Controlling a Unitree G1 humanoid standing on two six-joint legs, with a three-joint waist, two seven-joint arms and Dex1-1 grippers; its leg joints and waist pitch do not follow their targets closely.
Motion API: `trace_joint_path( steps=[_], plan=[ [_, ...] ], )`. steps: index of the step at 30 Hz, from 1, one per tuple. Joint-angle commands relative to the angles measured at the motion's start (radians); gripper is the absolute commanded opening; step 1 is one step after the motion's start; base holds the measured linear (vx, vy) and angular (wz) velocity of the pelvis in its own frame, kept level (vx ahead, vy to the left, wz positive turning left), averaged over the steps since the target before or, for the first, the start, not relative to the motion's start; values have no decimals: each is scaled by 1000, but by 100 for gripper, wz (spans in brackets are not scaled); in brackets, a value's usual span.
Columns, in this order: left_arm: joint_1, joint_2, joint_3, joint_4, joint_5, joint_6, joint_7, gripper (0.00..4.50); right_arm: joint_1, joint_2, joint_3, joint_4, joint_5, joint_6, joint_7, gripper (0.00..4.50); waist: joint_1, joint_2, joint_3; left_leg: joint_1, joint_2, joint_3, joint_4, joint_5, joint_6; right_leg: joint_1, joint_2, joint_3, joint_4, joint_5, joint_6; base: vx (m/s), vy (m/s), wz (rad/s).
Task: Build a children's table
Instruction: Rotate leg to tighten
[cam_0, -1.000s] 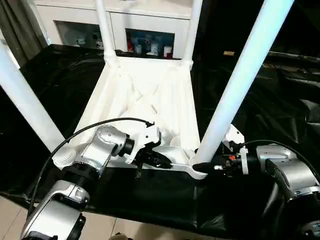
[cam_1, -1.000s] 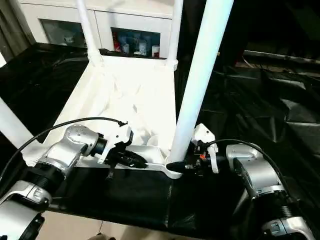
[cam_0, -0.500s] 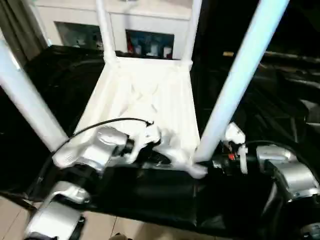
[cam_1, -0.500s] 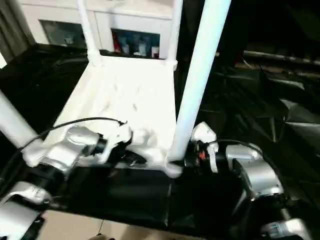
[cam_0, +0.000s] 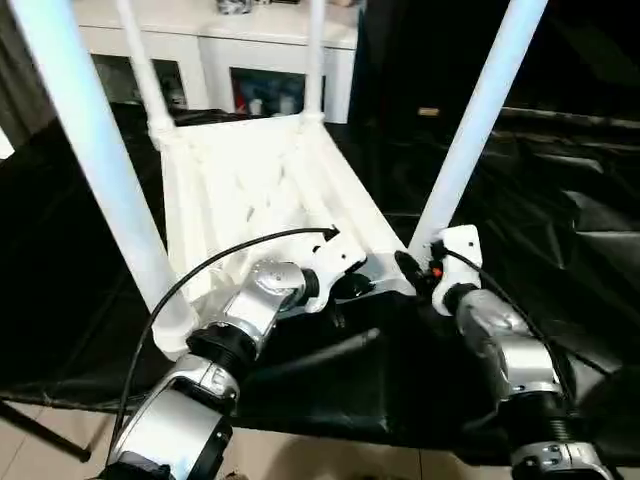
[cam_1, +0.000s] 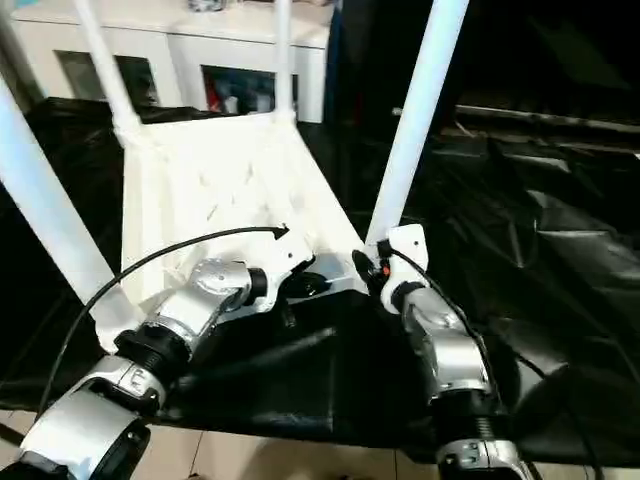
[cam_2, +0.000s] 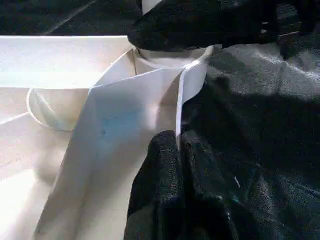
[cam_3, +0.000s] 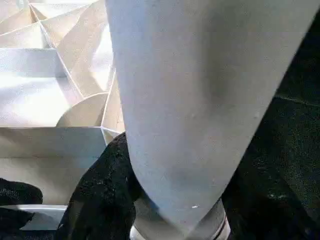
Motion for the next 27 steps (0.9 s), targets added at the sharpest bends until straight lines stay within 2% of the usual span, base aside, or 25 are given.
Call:
trace_joint_path(
  steps=[1,2,3,4,5,8,9,10,12,14,15,16,17,18,20,21,23,24,25,26,27],
  plan=[
    [-8,-45,-24,19,-4,-29,16,0,19,68,43,7,52,29,44,263,-9,-3,-33,21,41,-28,-95,-539,-16,0,-58,31,-72,-491,-122,0,0,0],
    [-9,-42,-23,21,-4,-35,13,0,19,64,38,1,58,32,48,263,-8,-3,-35,20,40,-27,-94,-528,-14,0,-60,33,-70,-485,-128,0,0,0],
    [-10,-38,-24,21,-5,-41,3,0,19,53,39,-5,56,28,55,269,-7,-6,-36,13,42,-27,-95,-499,-11,6,-60,35,-66,-465,-135,0,0,0],
    [-11,-36,-23,24,-5,-47,-2,0,18,46,41,-9,51,24,57,298,-3,-4,-37,15,43,-23,-95,-475,-10,4,-60,39,-62,-439,-145,0,0,0],
    [-13,-33,-20,28,-5,-52,0,0,17,29,37,-18,56,21,78,298,-2,-6,-36,14,42,-21,-94,-468,-8,3,-59,41,-61,-429,-150,0,0,0],
    [-13,-25,-13,31,-4,-65,1,0,27,-61,17,-73,119,45,237,298,7,-15,-37,12,39,-13,-86,-428,18,5,-58,50,-56,-420,-157,0,0,0],
    [-13,-24,-13,31,-4,-65,1,0,28,-65,16,-77,123,46,246,298,16,-17,-39,14,40,-9,-83,-403,36,3,-58,57,-53,-404,-161,0,0,0],
    [-9,-21,-10,27,-5,-69,-7,0,57,-152,34,-122,136,50,376,298,24,-16,-40,11,41,-6,-81,-363,53,9,-57,60,-49,-377,-165,0,0,0],
    [-8,-19,-9,27,-7,-72,-12,0,79,-213,40,-141,139,53,447,298,35,-20,-41,4,42,-2,-78,-315,75,13,-58,61,-44,-352,-171,0,0,0],
    [-2,-15,-7,22,-12,-83,-28,0,111,-321,29,-170,164,72,565,298,38,-23,-38,5,40,1,-75,-310,81,9,-56,62,-46,-378,-172,0,0,0],
    [1,-13,-8,19,-15,-89,-35,0,117,-351,23,-180,175,81,598,298,44,-22,-40,11,41,2,-72,-312,87,9,-57,62,-47,-394,-173,0,0,0],
    [4,-11,-8,14,-17,-93,-40,0,121,-368,20,-189,182,88,617,298,45,-22,-40,10,42,2,-71,-308,91,9,-57,62,-46,-393,-176,0,0,0],
    [8,-10,-4,10,-21,-100,-40,0,126,-391,15,-206,202,106,649,298,44,-22,-40,2,42,3,-72,-292,94,13,-56,59,-44,-394,-173,0,0,0],
    [8,-10,-4,10,-21,-100,-40,0,126,-391,15,-206,202,106,649,298,44,-23,-41,-1,42,2,-73,-278,96,15,-57,56,-44,-399,-168,0,0,0],
    [15,-10,13,-4,-35,-114,-30,0,133,-437,9,-253,258,159,719,298,45,-23,-42,0,43,2,-72,-266,95,15,-54,54,-44,-403,-164,0,0,0],
    [21,-10,24,-22,-54,-95,-47,28,136,-443,9,-269,270,174,733,307,46,-27,-39,1,46,2,-72,-256,101,12,-53,56,-42,-381,-172,0,0,0],
    [30,-9,38,-46,-77,-70,-70,28,140,-449,11,-290,284,192,748,307,45,-27,-37,-4,47,1,-74,-239,104,16,-53,55,-36,-354,-184,0,0,0],
    [72,8,33,-151,-115,-8,-148,44,142,-440,30,-309,288,198,750,309,45,-26,-37,-8,45,2,-73,-228,109,16,-54,54,-33,-343,-191,0,0,0],
    [92,18,28,-200,-129,20,-177,63,142,-432,40,-315,284,194,744,309,42,-25,-37,-11,50,1,-75,-207,104,15,-56,56,-25,-316,-209,0,0,0],
    [115,30,18,-251,-141,42,-205,63,138,-419,47,-313,276,188,734,309,42,-22,-37,-12,50,1,-75,-204,104,12,-55,56,-26,-314,-213,0,0,0],
    [148,50,7,-324,-161,78,-240,65,124,-392,52,-296,260,175,706,309,45,-14,-44,-5,52,3,-66,-160,101,9,-55,60,-15,-225,-234,0,0,0]
  ],
)
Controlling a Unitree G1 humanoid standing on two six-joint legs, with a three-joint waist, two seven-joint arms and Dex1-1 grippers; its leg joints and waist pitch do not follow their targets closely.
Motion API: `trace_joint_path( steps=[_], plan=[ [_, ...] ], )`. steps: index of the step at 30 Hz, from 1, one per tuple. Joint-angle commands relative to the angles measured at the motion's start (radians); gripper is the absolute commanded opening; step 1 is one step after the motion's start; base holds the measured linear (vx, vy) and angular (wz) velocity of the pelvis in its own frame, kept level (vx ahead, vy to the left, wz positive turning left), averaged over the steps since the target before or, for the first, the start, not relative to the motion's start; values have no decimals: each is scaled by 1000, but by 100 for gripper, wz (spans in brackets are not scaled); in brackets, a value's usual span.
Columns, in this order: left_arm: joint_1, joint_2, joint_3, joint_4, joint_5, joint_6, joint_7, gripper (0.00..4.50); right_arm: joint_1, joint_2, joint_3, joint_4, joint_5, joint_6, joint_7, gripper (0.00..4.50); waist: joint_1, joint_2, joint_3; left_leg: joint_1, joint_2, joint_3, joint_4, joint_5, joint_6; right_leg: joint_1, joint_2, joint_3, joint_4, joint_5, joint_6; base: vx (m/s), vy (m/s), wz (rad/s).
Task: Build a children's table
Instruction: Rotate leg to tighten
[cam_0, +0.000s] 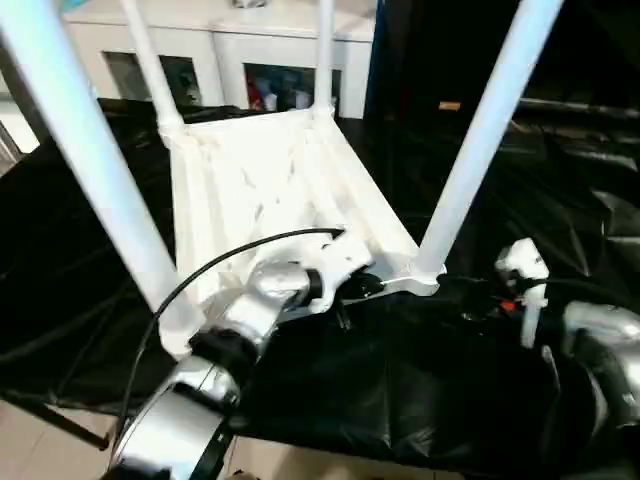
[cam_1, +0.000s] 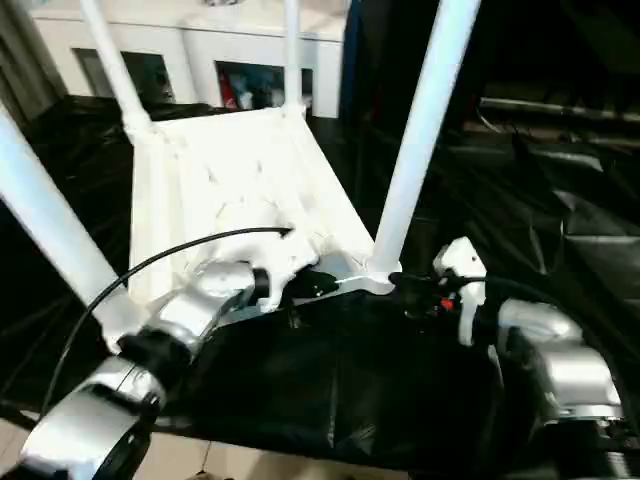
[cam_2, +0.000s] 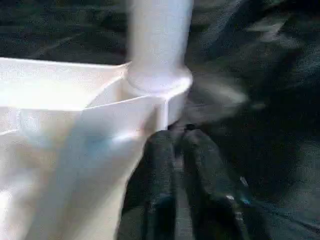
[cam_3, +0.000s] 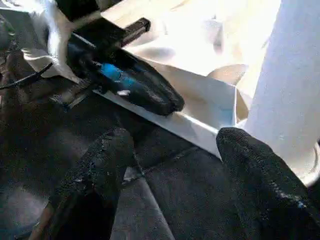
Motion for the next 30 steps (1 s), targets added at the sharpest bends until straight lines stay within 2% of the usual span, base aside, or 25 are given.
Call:
trace_joint_path(
  steps=[1,2,3,4,5,6,7,8,9,10,11,12,13,15,17,18,19,20,21,23,25,28,30],
  plan=[
    [35,17,-28,-111,-37,65,-70,68,-22,34,18,4,-17,-18,-39,309,-1,-8,-57,-3,46,-16,-56,-94,114,42,-49,39,-41,-98,-260,0,0,0],
    [63,38,-39,-175,-56,104,-99,68,-39,60,18,28,-28,-28,-69,309,-1,-10,-59,1,44,-13,-52,-73,121,40,-45,37,-35,-44,-272,61,4,-1],
    [95,68,-52,-248,-79,153,-132,86,-55,84,21,48,-34,-35,-91,309,-2,-13,-60,1,40,-10,-45,-23,146,40,-44,39,-22,57,-297,0,0,0],
    [119,96,-62,-306,-95,191,-159,100,-66,101,25,60,-39,-39,-104,309,1,-9,-58,-1,40,-7,-41,15,173,38,-45,41,-17,120,-317,0,0,0],
    [123,101,-64,-314,-98,197,-162,106,-68,103,26,61,-39,-40,-104,309,-1,-9,-56,-2,40,-5,-41,16,182,37,-44,40,-17,124,-323,0,0,0],
    [155,144,-73,-388,-120,242,-190,107,-80,118,38,74,-40,-43,-107,309,0,-7,-49,-1,42,-4,-44,-19,179,37,-46,39,-20,82,-324,0,0,0],
    [204,211,-74,-496,-153,305,-221,116,-99,138,56,93,-44,-47,-114,309,-2,-6,-41,-3,44,-6,-52,-70,159,39,-49,39,-24,1,-314,0,0,0],
    [220,233,-70,-531,-164,323,-227,131,-106,144,62,98,-46,-47,-120,309,-5,-1,-34,-4,43,-5,-56,-93,148,36,-46,39,-30,-42,-305,0,0,0],
    [233,248,-59,-556,-170,338,-224,131,-112,149,65,102,-47,-45,-124,309,-7,2,-25,4,44,-1,-60,-154,116,28,-40,41,-42,-125,-289,0,0,0],
    [247,260,-46,-587,-175,358,-219,142,-118,152,68,110,-52,-49,-126,309,-4,4,-23,12,44,0,-61,-193,86,25,-39,44,-48,-181,-272,0,0,0],
    [247,260,-46,-587,-175,358,-219,148,-118,152,68,110,-52,-49,-126,309,-4,4,-23,12,44,0,-61,-193,86,25,-39,44,-48,-181,-272,0,0,0],
    [287,290,-12,-668,-195,427,-207,152,-138,165,67,149,-73,-76,-146,309,-2,9,-17,18,49,3,-66,-217,48,22,-41,47,-48,-204,-267,0,0,0],
    [308,306,7,-699,-204,449,-202,161,-154,174,60,175,-86,-94,-172,309,-2,12,-13,11,46,1,-69,-214,36,26,-39,45,-49,-212,-260,0,0,0],
    [345,335,39,-756,-227,495,-191,187,-189,189,44,234,-111,-122,-237,309,-8,12,-14,10,45,1,-68,-195,25,26,-37,46,-40,-175,-263,0,0,0],
    [399,379,78,-835,-291,544,-192,192,-244,201,9,328,-138,-158,-342,309,-10,12,-9,10,41,3,-68,-187,23,25,-37,46,-40,-177,-262,0,0,0],
    [399,379,78,-835,-291,544,-192,204,-244,201,9,328,-138,-158,-342,309,-13,13,-8,7,38,2,-70,-182,21,28,-36,45,-43,-192,-260,0,0,0],
    [431,401,107,-868,-319,568,-186,215,-281,210,-19,383,-144,-169,-411,309,-12,13,-7,17,37,7,-66,-184,18,21,-34,48,-43,-193,-263,0,0,0],
    [440,406,116,-876,-321,572,-183,225,-294,213,-28,401,-146,-173,-437,309,-11,15,-5,15,37,7,-67,-183,21,22,-32,49,-46,-196,-258,0,0,0],
    [447,409,126,-882,-326,578,-176,233,-308,216,-38,422,-146,-178,-461,309,-6,14,-7,21,37,10,-65,-174,23,19,-29,49,-45,-183,-253,0,0,0],
    [461,406,161,-901,-337,602,-155,241,-342,225,-59,474,-148,-196,-516,309,-5,17,-9,17,36,9,-64,-148,26,24,-28,48,-37,-146,-255,0,0,0],
    [467,410,195,-919,-363,637,-152,278,-372,232,-69,522,-153,-214,-554,309,-9,14,-11,12,33,9,-61,-127,33,29,-29,47,-31,-103,-263,0,0,0],
    [482,447,218,-956,-420,687,-151,292,-411,240,-72,600,-166,-258,-589,309,-11,13,-10,11,32,9,-61,-134,39,29,-30,46,-32,-117,-268,0,0,0],
    [494,474,225,-970,-445,705,-162,306,-426,245,-76,632,-175,-275,-600,309,-10,15,-14,13,30,9,-57,-139,38,29,-30,45,-29,-126,-270,0,0,0]
  ],
)
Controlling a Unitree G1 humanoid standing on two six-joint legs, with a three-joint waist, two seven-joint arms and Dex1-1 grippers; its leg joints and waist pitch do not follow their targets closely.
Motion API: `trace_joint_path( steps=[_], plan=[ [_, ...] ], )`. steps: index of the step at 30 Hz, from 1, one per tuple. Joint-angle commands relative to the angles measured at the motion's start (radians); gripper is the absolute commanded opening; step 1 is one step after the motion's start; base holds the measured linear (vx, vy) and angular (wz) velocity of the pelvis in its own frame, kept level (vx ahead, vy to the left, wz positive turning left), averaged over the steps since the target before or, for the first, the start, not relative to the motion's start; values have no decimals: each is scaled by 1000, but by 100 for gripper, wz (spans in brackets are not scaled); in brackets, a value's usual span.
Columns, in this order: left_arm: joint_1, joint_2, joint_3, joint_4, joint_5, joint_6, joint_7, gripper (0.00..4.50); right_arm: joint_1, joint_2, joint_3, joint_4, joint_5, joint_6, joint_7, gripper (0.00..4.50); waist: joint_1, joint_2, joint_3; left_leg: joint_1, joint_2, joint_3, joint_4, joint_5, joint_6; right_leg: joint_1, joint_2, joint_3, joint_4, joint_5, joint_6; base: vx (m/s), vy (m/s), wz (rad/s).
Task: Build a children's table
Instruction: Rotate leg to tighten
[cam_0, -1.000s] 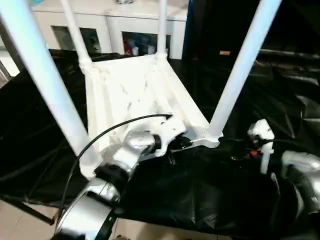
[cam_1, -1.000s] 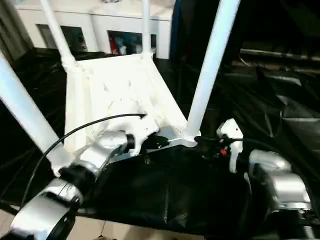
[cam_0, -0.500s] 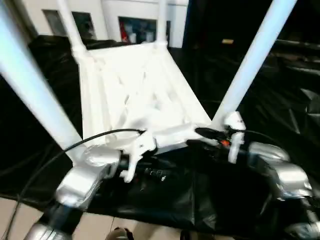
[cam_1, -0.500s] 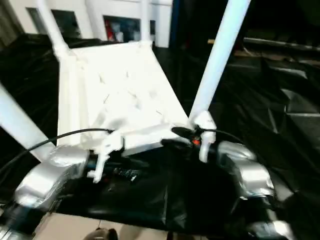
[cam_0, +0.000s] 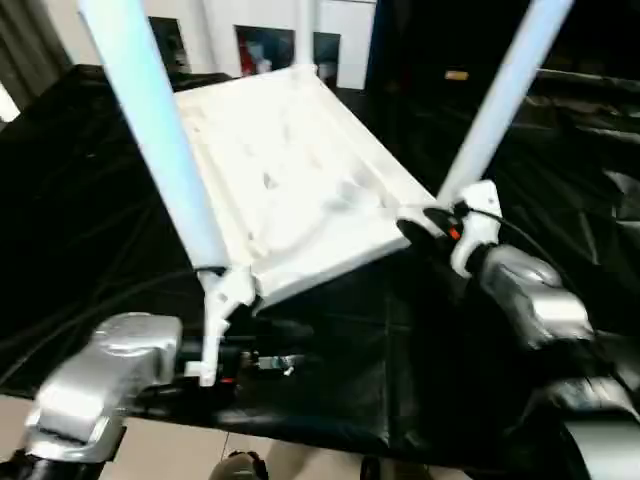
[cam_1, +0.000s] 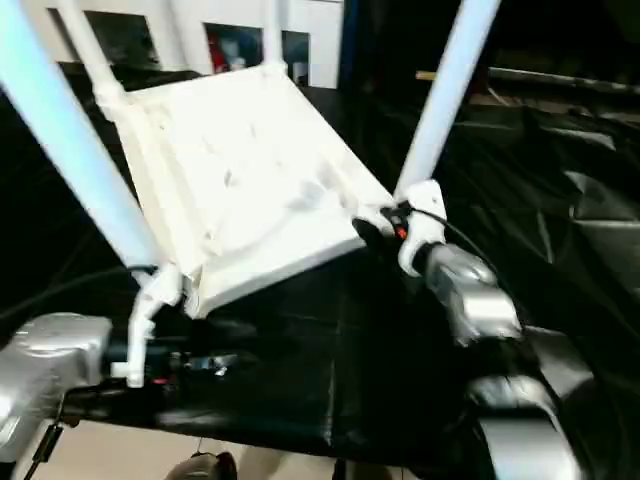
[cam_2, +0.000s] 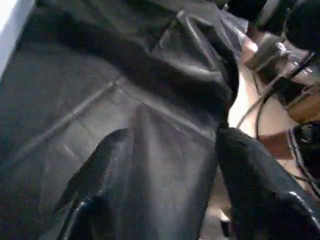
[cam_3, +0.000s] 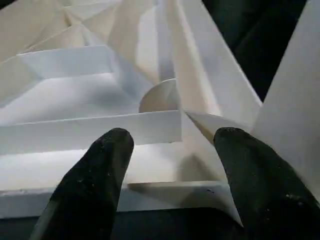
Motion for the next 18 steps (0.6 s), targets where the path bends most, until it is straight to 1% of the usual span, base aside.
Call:
trace_joint_path(
  steps=[1,2,5,7,8,9,10,11,12,13,14,15,17,18],
  plan=[
    [6,12,31,-15,-15,19,3,306,0,-12,-37,31,-17,-12,-36,309,-3,2,-53,28,20,-5,-62,-169,48,43,-30,42,-51,-159,-249,0,0,0],
    [6,12,31,-15,-15,19,3,306,0,-12,-37,31,-17,-12,-36,309,-1,3,-54,30,21,-5,-62,-173,45,42,-30,43,-52,-164,-245,0,0,0],
    [6,12,31,-15,-15,19,3,306,0,-12,-37,31,-17,-12,-36,309,0,3,-56,27,21,-8,-63,-171,34,46,-28,42,-47,-151,-236,0,0,0],
    [6,12,31,-15,-15,19,3,306,0,-12,-37,31,-17,-12,-36,309,-1,3,-58,26,20,-8,-61,-161,38,47,-29,43,-45,-129,-240,0,0,0],
    [17,36,36,-22,-30,28,-20,317,-6,-10,-38,43,-21,-18,-39,309,-1,2,-58,25,19,-7,-60,-158,40,48,-29,43,-44,-126,-241,0,0,0],
    [32,94,57,-7,-31,25,-64,338,-8,-22,-37,62,-29,-33,-40,309,2,9,-63,26,17,-8,-59,-155,42,50,-31,42,-41,-124,-245,0,0,0],
    [46,151,84,10,-31,21,-108,343,-9,-36,-35,81,-38,-51,-44,309,1,5,-62,25,15,-8,-57,-155,43,48,-31,41,-44,-131,-246,0,0,0],
    [47,178,111,22,-34,18,-124,352,-11,-48,-35,99,-46,-71,-53,309,-2,1,-63,21,13,-8,-56,-159,48,49,-30,41,-43,-146,-243,0,0,0],
    [41,186,136,27,-46,22,-127,365,-16,-58,-35,120,-54,-94,-67,309,-2,2,-60,24,13,-7,-56,-165,48,46,-29,41,-45,-158,-241,0,0,0],
    [38,185,142,28,-49,23,-126,365,-17,-59,-36,123,-55,-97,-70,309,2,8,-58,35,16,-3,-55,-184,39,37,-28,42,-50,-179,-245,0,0,0],
    [15,185,187,29,-83,37,-125,377,-25,-73,-46,151,-56,-128,-90,309,7,10,-58,38,18,-3,-57,-195,22,37,-27,43,-49,-185,-251,0,0,0],
    [12,189,194,27,-94,42,-124,377,-29,-76,-48,159,-55,-137,-92,309,11,12,-59,38,18,-4,-57,-206,7,38,-26,43,-45,-177,-252,0,0,0],
    [8,206,211,22,-122,55,-120,397,-37,-82,-52,177,-50,-152,-81,309,8,8,-61,29,16,-8,-59,-215,-1,45,-25,42,-39,-166,-245,0,0,0],
    [8,206,211,22,-122,55,-120,418,-37,-82,-52,177,-50,-152,-81,309,6,6,-62,27,15,-8,-57,-216,4,46,-26,44,-38,-157,-244,0,0,0]
  ],
)
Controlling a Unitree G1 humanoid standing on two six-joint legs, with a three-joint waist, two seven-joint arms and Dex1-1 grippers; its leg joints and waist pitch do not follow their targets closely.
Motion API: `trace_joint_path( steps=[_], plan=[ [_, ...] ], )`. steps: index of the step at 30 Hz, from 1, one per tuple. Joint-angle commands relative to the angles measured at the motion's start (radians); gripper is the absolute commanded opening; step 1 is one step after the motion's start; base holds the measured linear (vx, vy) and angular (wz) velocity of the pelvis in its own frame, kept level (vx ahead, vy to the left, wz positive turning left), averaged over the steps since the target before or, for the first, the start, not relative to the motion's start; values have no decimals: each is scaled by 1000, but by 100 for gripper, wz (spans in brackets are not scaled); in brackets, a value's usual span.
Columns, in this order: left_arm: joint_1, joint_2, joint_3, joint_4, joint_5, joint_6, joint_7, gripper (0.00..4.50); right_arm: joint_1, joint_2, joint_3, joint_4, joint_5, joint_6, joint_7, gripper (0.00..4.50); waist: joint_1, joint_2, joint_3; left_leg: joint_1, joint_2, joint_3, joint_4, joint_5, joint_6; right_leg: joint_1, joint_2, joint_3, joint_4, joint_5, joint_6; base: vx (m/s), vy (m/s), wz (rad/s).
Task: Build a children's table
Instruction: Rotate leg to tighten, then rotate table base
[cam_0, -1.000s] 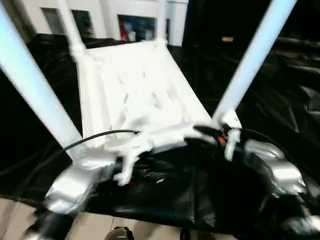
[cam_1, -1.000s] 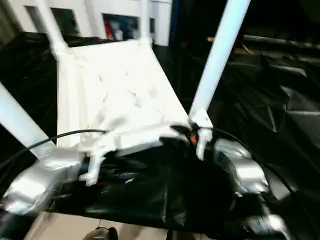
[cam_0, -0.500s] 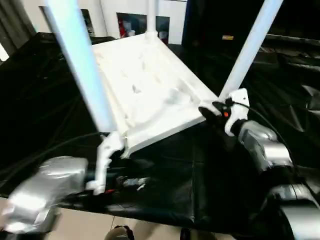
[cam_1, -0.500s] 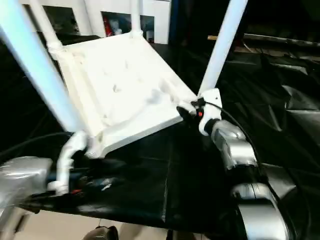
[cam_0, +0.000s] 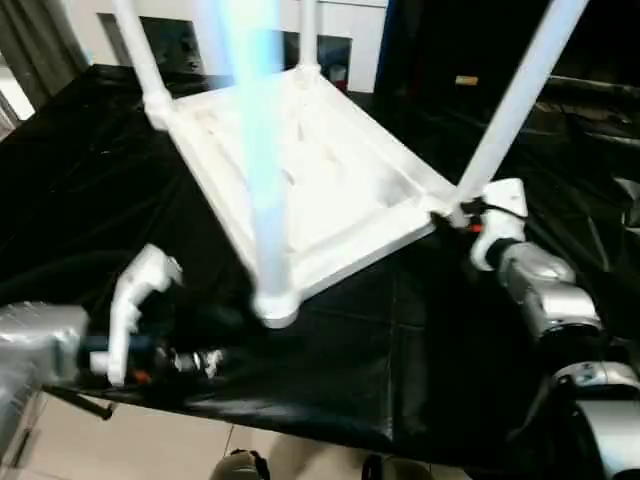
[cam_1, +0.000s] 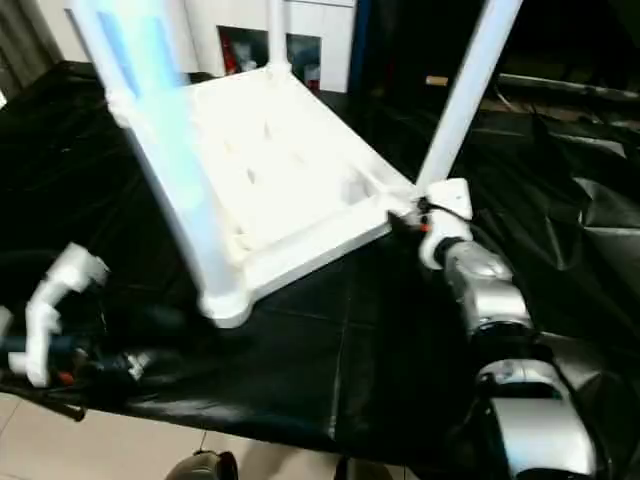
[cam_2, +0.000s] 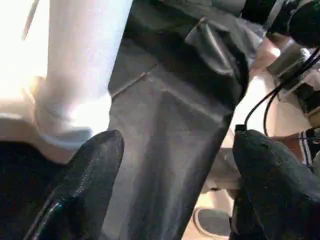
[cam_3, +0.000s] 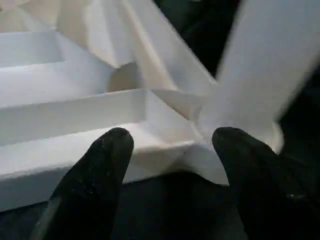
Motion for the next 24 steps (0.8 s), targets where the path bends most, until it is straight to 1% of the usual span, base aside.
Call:
trace_joint_path(
  steps=[1,2,3,4,6,8,9,11,12,13,14,15,17,18,19,20,21,22,23,24],
  plan=[
    [-1,36,23,-10,-12,-1,1,418,-5,-11,-20,3,8,-14,48,309,-8,3,-61,23,14,-8,-65,-221,12,46,-27,39,-52,-160,-242,0,0,0],
    [0,47,24,-5,-8,-11,4,425,-1,-11,-18,-7,12,-14,77,309,-8,3,-62,22,14,-9,-64,-223,18,47,-28,39,-52,-165,-240,0,0,0],
    [0,49,24,-4,-8,-13,4,429,0,-11,-17,-9,13,-14,83,309,-10,2,-60,21,15,-9,-63,-230,27,46,-29,39,-54,-186,-237,0,0,0],
    [-10,43,29,11,3,-43,22,436,5,-11,-12,-20,15,-15,112,309,-12,-4,-58,17,15,-10,-64,-232,31,47,-29,39,-56,-200,-234,0,0,0],
    [-19,36,32,22,10,-63,35,444,8,-12,-7,-25,16,-16,129,309,-12,-2,-58,18,16,-10,-62,-221,32,47,-31,40,-56,-219,-231,0,0,0],
    [-69,-28,32,49,25,-108,87,444,28,-6,12,-47,30,-22,184,309,-12,-6,-59,21,19,-9,-60,-215,36,43,-30,41,-57,-217,-237,0,0,0],
    [-69,-28,32,49,25,-108,87,444,28,-6,12,-47,30,-22,184,309,-9,-2,-59,21,19,-10,-59,-214,32,43,-31,42,-55,-216,-240,0,0,0],
    [-120,-91,-3,78,45,-144,141,444,70,6,32,-106,43,-12,221,309,-7,-5,-61,23,20,-11,-59,-210,34,43,-30,42,-53,-198,-242,0,0,0],
    [-120,-91,-3,78,45,-144,141,444,70,6,32,-106,43,-12,221,309,-8,-7,-61,19,20,-11,-60,-206,37,46,-28,41,-53,-192,-240,0,0,0],
    [-148,-123,-36,101,56,-173,169,444,98,16,34,-142,44,-3,226,309,-5,-7,-61,23,20,-10,-59,-208,38,42,-30,42,-53,-190,-241,0,0,0],
    [-154,-131,-44,108,58,-180,173,444,104,19,34,-150,44,-1,224,309,-3,-6,-62,21,20,-10,-59,-208,37,44,-30,43,-55,-195,-239,0,0,0],
    [-154,-131,-44,108,58,-180,173,444,104,19,34,-150,44,-1,224,309,-4,-8,-64,18,19,-13,-60,-198,36,48,-32,41,-51,-192,-239,0,0,0],
    [-189,-180,-77,143,69,-213,197,444,131,31,28,-177,34,-3,188,309,-6,-7,-63,20,18,-12,-60,-203,32,45,-31,43,-57,-200,-237,0,0,0],
    [-209,-205,-94,163,75,-227,207,444,142,36,24,-187,27,-9,163,309,-5,-7,-66,22,18,-12,-58,-203,29,45,-32,43,-54,-197,-238,0,0,0],
    [-233,-240,-110,188,74,-238,213,444,154,41,11,-196,13,-16,105,309,-5,-6,-67,20,17,-12,-58,-198,24,46,-32,43,-55,-199,-234,0,0,0],
    [-233,-240,-110,188,74,-238,213,444,154,41,11,-196,13,-16,105,309,-5,-7,-67,21,16,-11,-57,-199,23,45,-32,44,-56,-202,-233,0,0,0],
    [-245,-258,-117,200,74,-244,215,444,160,43,4,-202,8,-18,77,309,-5,-8,-68,20,16,-12,-56,-197,22,47,-33,43,-54,-198,-235,0,0,0],
    [-273,-305,-133,224,59,-247,207,444,171,50,-20,-203,-6,-14,-14,309,-5,-2,-70,20,16,-12,-56,-193,19,48,-32,43,-54,-193,-231,0,0,0],
    [-286,-329,-141,230,45,-246,197,444,173,55,-33,-193,-14,-8,-66,309,-5,-2,-71,23,15,-11,-55,-188,13,46,-31,43,-53,-181,-235,0,0,0],
    [-288,-335,-144,232,43,-246,195,444,174,55,-33,-189,-16,-6,-74,309,-6,-4,-71,19,14,-11,-55,-186,10,48,-31,43,-53,-177,-234,0,0,0]
  ],
)
